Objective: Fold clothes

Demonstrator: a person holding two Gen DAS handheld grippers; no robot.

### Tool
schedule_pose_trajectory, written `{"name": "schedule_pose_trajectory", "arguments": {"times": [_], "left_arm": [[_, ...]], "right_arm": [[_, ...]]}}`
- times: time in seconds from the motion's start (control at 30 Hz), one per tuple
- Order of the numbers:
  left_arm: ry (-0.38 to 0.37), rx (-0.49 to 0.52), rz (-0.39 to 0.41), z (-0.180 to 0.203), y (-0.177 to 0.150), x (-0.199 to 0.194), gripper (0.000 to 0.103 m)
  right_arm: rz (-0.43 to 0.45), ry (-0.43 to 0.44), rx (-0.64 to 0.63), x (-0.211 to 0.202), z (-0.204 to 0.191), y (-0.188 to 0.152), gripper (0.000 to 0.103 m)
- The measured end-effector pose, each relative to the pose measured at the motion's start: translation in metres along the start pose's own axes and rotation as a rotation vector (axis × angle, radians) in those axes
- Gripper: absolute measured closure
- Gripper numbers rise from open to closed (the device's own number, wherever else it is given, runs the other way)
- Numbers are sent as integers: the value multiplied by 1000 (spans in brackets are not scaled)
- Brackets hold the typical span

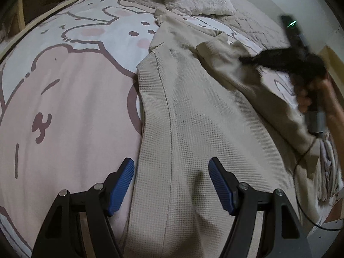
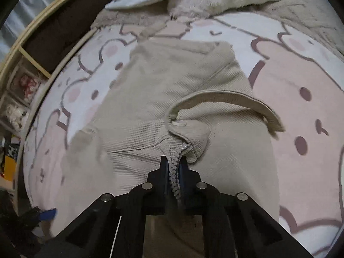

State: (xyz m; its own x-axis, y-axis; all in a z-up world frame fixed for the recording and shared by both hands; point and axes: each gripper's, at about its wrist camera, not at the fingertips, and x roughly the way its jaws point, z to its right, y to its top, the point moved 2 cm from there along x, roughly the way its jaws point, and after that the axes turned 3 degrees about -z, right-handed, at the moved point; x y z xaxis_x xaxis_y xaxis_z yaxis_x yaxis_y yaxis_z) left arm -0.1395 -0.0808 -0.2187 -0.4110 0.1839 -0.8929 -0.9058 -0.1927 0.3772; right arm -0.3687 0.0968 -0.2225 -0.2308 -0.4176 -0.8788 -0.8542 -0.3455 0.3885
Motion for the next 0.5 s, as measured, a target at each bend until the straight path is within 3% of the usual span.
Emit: {"name": "schedule_pose_trajectory", "arguments": {"times": [0.13, 0.2, 0.27, 0.4, 0.47, 0.5], "left_arm": [[27, 19, 14, 2, -2, 2, 32], [40, 31, 21, 4, -4, 3, 32], [62, 53, 29, 6, -6, 4, 31], [96, 81, 40, 10, -9, 5, 31], [104, 79, 40, 10, -10, 4, 31], [104, 71, 37, 9, -10, 3, 31]], "right_arm": [[144, -139, -32, -70, 13, 12, 95], [230, -285, -44, -112, 35, 22, 95], [274, -486, -62, -143, 66, 32, 95], [224, -794, 40, -148, 166, 42, 95], [148, -832, 142, -130, 220, 35, 89], [105, -823, 197, -122, 240, 29, 77]]}}
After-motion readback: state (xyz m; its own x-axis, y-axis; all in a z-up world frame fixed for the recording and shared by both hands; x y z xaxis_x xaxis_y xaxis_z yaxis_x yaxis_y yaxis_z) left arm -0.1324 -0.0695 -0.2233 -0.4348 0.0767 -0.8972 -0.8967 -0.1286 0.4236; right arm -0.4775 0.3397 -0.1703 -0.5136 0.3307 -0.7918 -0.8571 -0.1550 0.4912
